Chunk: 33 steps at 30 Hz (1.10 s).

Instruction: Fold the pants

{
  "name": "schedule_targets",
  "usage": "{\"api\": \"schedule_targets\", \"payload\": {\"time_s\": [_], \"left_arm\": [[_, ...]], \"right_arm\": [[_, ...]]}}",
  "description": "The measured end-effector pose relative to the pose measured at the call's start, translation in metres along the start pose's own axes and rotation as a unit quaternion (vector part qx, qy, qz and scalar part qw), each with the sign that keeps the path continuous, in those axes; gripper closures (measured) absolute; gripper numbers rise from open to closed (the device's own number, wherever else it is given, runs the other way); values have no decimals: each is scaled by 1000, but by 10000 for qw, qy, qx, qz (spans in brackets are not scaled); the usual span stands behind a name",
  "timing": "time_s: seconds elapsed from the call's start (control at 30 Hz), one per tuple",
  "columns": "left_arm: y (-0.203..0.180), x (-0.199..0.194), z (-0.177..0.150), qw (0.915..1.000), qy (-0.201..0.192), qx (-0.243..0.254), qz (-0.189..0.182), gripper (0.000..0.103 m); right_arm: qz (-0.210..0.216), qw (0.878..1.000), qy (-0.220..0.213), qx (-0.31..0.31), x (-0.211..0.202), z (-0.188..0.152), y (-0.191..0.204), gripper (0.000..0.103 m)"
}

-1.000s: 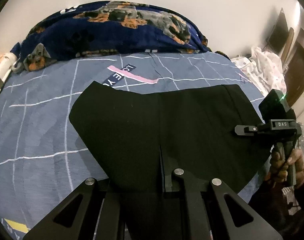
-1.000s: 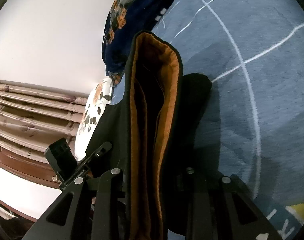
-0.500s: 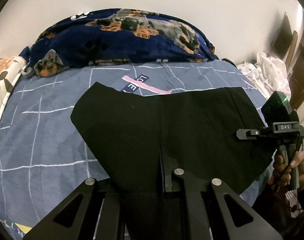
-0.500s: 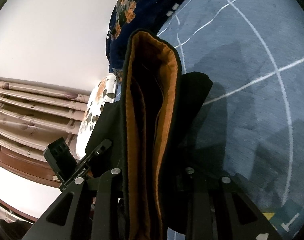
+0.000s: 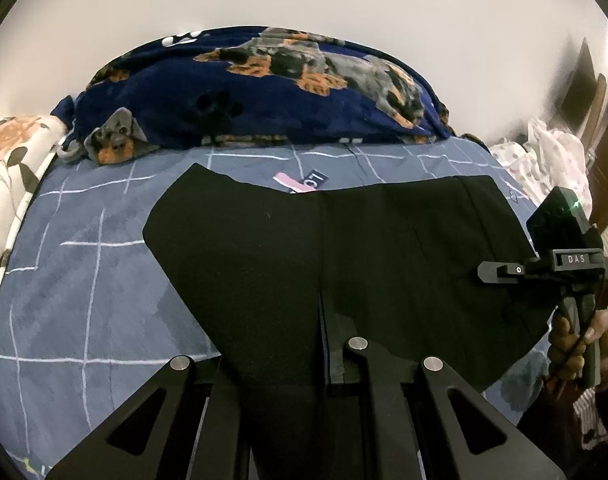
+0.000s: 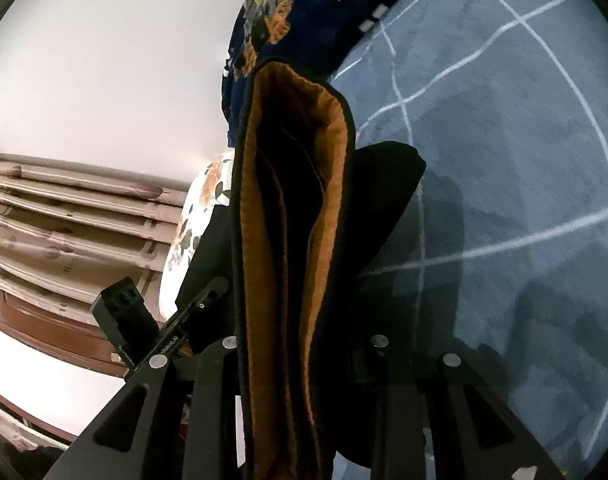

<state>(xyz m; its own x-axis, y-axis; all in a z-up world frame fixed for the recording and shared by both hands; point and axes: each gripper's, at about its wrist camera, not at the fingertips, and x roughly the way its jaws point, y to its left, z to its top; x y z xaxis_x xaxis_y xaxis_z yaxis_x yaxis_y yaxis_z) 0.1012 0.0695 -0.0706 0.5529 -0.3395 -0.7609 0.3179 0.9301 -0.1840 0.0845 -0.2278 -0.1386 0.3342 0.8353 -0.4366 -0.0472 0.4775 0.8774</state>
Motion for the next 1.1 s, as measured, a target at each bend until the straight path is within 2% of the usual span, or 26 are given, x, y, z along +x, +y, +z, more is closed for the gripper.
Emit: {"api": "schedule_targets", "payload": {"time_s": [0.57, 0.87, 1.1], "left_arm": [[39, 26, 43, 9994, -153, -236, 218, 93], [65, 50, 66, 9985, -213, -395, 317, 93], [83, 70, 80, 9978, -239, -495, 369, 93]], "right_arm": [[204, 9997, 68, -64, 37, 65, 12, 77], [300, 9995, 95, -53, 66, 107, 9, 77], [305, 9995, 112, -66, 80, 126, 6, 77]]}}
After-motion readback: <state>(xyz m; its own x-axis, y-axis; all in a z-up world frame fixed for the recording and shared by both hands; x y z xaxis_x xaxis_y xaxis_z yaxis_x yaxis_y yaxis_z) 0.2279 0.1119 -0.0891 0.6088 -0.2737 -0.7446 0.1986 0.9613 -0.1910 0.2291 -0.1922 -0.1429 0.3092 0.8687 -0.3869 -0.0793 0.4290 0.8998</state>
